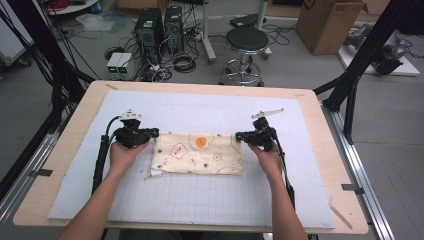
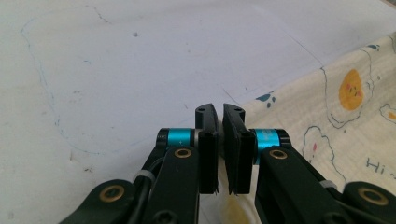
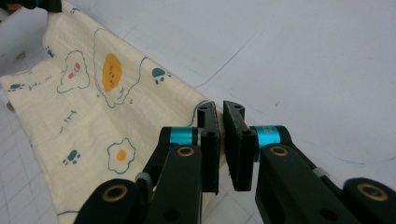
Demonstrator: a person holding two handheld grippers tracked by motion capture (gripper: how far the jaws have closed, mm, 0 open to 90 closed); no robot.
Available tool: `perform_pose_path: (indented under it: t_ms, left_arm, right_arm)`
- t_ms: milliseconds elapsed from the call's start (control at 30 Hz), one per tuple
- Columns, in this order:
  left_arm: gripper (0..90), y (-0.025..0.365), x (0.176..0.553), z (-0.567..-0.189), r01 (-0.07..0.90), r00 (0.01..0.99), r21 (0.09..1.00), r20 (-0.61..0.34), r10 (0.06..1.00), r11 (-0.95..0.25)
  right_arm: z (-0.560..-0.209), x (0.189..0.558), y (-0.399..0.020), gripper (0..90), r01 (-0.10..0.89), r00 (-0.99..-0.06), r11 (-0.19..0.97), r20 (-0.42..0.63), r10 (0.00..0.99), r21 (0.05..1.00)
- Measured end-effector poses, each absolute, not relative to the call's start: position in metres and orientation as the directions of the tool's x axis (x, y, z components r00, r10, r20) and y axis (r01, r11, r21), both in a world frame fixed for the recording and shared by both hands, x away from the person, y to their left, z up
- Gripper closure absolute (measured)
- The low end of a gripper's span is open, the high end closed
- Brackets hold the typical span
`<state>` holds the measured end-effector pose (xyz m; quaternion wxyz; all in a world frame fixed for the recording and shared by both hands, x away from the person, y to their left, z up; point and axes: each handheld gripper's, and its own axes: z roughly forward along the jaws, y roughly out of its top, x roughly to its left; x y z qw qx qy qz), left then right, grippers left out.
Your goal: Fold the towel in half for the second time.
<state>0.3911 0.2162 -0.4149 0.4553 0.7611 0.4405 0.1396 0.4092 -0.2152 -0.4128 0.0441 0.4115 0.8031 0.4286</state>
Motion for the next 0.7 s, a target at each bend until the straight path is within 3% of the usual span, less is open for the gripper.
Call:
perform_pose_path:
  t_ms: [700]
  left_arm:
    - [84.2,0.216,0.373,-0.413,0.502,0.612,0.832,-0.150,0.777,-0.235]
  right_arm:
    - [-0.409,0.393,-0.219,85.3,0.602,-0.685,0.288,0.297,0.665,0.745]
